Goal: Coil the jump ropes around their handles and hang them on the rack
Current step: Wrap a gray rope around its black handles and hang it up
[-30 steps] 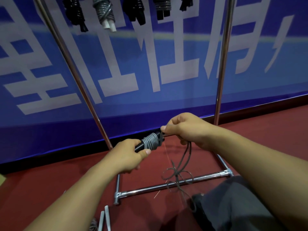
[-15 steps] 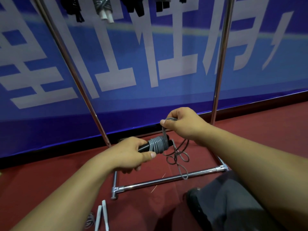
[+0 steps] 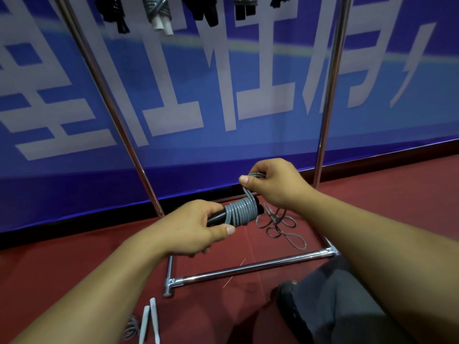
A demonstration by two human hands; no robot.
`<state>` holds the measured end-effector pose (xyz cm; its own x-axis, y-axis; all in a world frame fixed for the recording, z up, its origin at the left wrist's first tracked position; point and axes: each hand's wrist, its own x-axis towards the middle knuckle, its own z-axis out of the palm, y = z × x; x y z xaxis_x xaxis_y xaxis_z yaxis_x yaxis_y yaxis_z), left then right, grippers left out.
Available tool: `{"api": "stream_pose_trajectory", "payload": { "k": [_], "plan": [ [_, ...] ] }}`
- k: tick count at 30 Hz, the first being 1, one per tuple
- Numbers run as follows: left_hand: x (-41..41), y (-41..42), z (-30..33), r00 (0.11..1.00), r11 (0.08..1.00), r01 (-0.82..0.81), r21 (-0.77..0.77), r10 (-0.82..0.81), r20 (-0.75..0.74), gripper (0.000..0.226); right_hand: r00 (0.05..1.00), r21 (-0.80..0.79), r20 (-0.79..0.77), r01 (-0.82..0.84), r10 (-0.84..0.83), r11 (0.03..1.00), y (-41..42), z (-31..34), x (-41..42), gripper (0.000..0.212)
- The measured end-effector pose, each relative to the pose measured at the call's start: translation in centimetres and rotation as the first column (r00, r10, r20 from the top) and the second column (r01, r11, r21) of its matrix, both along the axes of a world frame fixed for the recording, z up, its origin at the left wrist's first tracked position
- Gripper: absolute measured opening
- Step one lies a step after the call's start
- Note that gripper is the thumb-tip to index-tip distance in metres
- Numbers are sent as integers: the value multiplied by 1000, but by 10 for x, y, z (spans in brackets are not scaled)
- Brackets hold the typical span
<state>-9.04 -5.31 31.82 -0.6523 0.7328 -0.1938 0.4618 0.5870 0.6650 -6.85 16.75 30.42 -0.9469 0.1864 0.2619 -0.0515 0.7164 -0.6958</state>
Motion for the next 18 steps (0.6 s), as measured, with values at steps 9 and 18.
{"api": "stream_pose_trajectory", "payload": {
  "k": [9, 18],
  "plan": [
    [5, -9, 2, 995, 996, 51, 78, -57, 80, 22, 986, -220, 51, -144, 158, 965, 9, -6, -1, 28],
    [15, -9, 9, 976, 953, 48, 299, -108, 189, 25, 914, -537, 120, -268, 387, 800, -4, 5, 7, 67]
  ]
}}
